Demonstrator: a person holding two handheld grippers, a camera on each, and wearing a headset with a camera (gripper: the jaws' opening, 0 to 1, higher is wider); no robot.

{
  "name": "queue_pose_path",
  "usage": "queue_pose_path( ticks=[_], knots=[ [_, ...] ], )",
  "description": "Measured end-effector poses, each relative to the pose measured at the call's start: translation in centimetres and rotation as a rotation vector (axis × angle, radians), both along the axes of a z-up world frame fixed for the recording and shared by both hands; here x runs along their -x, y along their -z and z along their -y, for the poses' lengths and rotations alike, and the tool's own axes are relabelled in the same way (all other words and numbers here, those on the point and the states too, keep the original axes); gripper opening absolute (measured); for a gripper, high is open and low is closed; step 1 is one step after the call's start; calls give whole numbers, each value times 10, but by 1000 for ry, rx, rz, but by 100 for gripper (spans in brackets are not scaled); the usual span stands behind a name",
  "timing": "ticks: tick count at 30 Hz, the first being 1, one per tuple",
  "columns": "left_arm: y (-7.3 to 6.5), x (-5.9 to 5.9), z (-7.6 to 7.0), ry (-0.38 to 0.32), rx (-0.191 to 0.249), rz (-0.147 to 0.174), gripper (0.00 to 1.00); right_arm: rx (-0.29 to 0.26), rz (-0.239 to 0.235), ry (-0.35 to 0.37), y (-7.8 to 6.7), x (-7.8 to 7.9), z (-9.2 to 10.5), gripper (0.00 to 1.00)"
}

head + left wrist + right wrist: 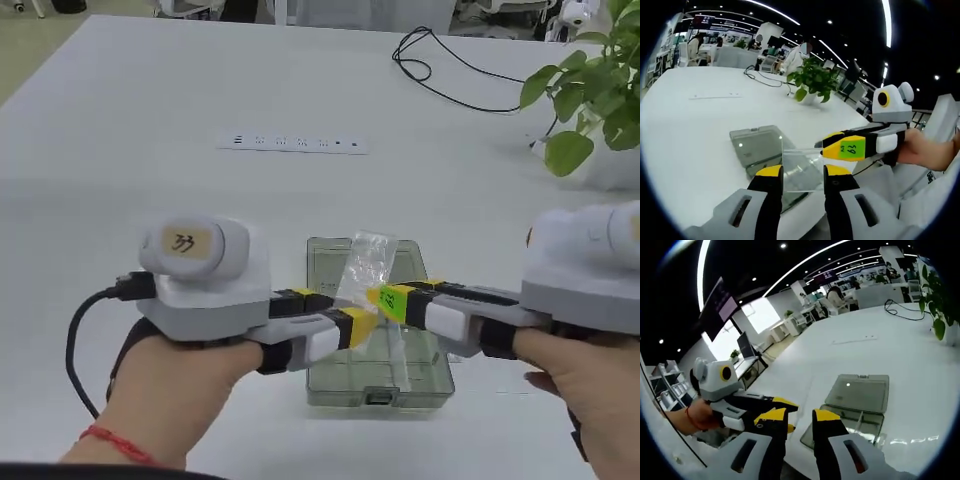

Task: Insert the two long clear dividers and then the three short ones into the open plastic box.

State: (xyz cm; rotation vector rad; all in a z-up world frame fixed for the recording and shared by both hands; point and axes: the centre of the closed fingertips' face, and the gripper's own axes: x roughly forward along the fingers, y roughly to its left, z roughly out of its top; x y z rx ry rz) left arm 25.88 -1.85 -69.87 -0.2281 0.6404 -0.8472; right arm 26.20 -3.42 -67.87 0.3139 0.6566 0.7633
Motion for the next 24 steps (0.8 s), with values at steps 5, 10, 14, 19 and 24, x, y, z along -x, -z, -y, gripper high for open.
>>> queue_pose_path(
  ticks=[5,10,14,19,24],
  knots=[
    [-1,1,1,18,-13,18,30,-9,-17,14,2,-1,-1,16],
    [-1,1,1,23,-16,22,30,-5,-34,17,6,2,-4,11],
    [1,2,1,32,-32,31,30,-19,-68,44,9,1,-3,7],
    [3,3,3,35,-19,17,33,4,-76,58,10,1,-3,6],
    [4,4,4,47,-19,14,36,0,-92,56,10,2,-5,6]
  ],
)
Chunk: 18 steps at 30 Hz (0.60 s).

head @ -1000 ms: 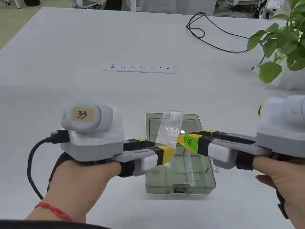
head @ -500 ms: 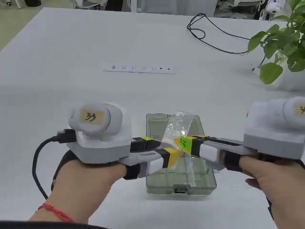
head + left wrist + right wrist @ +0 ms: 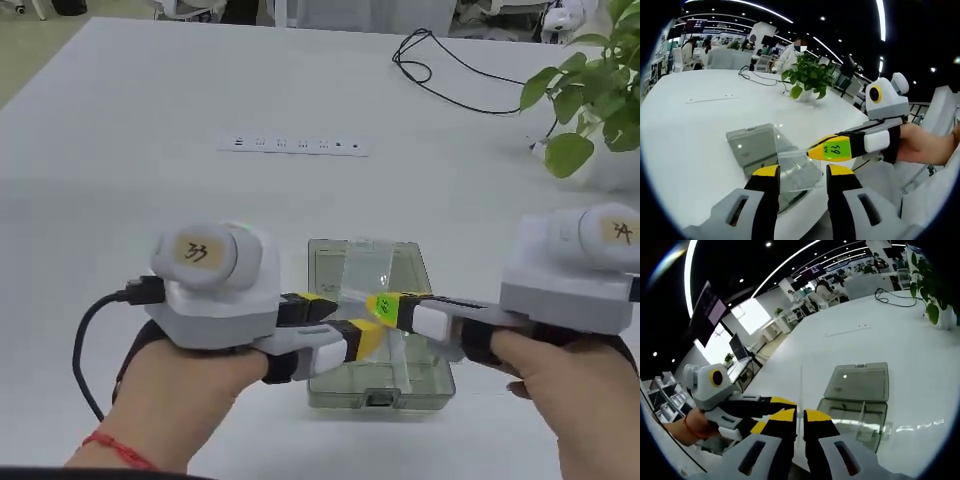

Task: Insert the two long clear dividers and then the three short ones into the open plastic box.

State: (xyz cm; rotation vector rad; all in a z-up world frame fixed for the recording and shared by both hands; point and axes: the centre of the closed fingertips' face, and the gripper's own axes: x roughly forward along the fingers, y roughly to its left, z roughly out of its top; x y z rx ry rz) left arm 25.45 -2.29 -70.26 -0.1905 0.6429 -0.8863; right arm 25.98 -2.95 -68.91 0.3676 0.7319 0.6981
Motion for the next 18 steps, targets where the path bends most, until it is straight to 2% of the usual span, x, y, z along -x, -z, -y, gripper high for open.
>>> queue_pose_path(
  ticks=[10,18],
  knots=[
    [1,1,-3,16,6,-12,37,6,-6,-20,-2,-2,-5,6],
    [4,2,-12,29,-7,3,41,-3,-16,-28,-6,-4,-5,6]
  ],
)
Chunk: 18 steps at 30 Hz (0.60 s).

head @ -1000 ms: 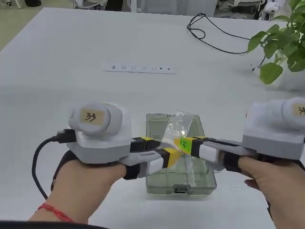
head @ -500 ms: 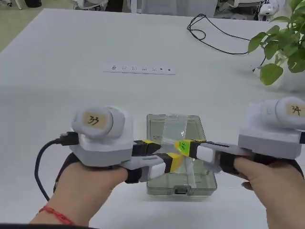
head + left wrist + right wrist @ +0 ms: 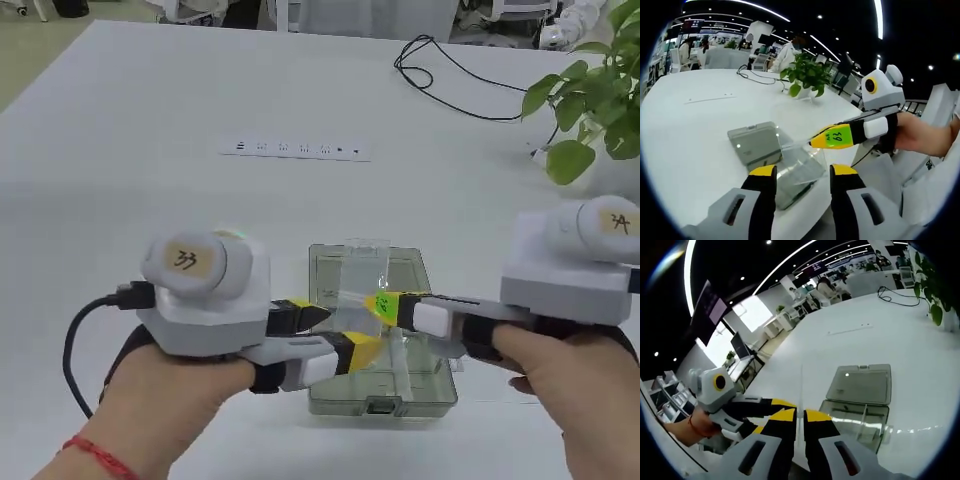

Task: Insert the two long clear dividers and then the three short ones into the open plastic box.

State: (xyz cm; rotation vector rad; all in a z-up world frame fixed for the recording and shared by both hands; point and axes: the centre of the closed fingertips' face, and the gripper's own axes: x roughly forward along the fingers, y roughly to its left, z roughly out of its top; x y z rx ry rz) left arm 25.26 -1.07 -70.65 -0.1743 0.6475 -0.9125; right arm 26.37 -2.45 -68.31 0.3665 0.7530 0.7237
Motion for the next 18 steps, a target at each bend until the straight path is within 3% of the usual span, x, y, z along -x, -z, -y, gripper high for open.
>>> queue_pose_path(
  ticks=[18],
  knots=[
    [9,0,-26,59,-41,56,58,62,17,-21,0,-9,17,7]
  ],
)
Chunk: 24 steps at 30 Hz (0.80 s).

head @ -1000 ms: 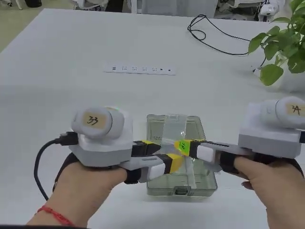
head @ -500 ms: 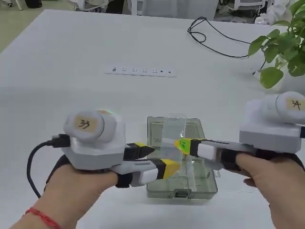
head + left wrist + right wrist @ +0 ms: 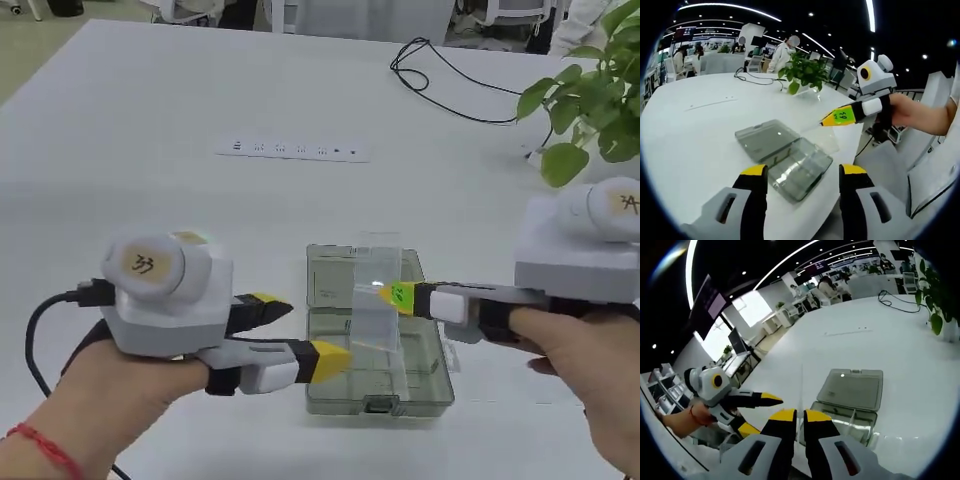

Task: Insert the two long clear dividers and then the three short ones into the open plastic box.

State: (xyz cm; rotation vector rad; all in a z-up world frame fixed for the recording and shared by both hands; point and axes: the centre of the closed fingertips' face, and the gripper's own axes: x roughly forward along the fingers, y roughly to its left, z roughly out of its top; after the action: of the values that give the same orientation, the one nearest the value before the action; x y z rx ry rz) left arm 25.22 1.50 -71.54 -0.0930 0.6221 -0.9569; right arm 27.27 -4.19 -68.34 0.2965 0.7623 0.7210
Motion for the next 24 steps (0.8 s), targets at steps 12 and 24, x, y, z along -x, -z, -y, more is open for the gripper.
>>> queue_pose_path(
  ticks=[12,24],
  knots=[
    [9,3,-7,63,-28,37,76,37,-59,-8,2,-3,9,7],
    [13,8,-12,124,-36,99,97,80,-156,14,7,-8,10,7]
  ],
)
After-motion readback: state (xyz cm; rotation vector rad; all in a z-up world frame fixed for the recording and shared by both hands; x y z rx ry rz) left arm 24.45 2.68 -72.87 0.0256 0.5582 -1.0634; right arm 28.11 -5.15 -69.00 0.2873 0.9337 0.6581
